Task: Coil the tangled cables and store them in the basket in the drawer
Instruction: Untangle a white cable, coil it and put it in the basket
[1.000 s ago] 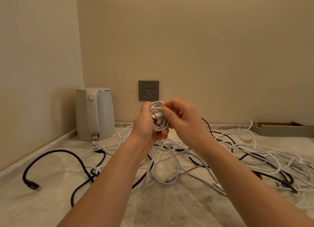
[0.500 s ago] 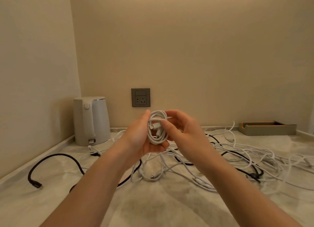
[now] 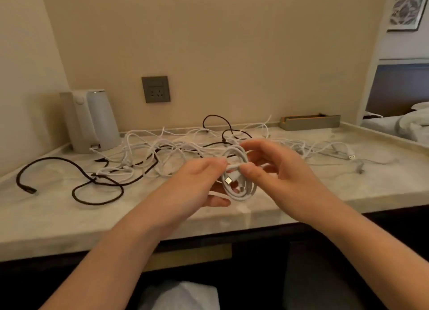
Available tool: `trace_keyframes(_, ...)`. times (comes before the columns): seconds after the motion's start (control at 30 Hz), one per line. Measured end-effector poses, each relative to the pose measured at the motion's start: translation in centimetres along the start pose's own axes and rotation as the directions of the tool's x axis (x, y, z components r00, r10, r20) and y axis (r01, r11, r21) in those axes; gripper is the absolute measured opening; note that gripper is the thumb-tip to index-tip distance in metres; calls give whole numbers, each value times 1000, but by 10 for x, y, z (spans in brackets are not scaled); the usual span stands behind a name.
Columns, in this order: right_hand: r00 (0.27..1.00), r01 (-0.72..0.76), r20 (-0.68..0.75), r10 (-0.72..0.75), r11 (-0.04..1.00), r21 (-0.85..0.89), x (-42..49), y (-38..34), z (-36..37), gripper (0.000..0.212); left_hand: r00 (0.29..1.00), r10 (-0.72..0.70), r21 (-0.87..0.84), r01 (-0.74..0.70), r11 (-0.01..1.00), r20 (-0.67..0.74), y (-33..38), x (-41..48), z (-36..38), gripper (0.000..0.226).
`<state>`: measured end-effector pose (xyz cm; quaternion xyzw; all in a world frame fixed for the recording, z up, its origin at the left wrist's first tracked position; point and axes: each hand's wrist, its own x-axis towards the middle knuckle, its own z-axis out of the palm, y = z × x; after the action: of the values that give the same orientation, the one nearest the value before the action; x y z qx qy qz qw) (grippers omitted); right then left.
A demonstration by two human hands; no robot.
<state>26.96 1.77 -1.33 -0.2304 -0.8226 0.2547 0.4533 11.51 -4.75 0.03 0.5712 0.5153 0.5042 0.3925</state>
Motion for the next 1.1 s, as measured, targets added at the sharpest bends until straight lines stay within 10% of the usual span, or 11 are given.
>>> trace_keyframes(0.47, 937, -333, 89, 338, 941, -66, -190, 72, -42, 30, 899, -267, 30, 273, 961, 349, -126, -39, 136, 24)
trace_keyframes(0.77, 607, -789, 128, 784, 577, 209, -319, 139, -35, 29, 772, -529, 157, 508, 847, 351, -229, -67, 235, 27)
trace_keyframes(1.1, 255, -891, 105, 961, 192, 410, -397, 198, -31, 26, 805, -465, 535, 225, 815, 369, -293, -83, 288, 19)
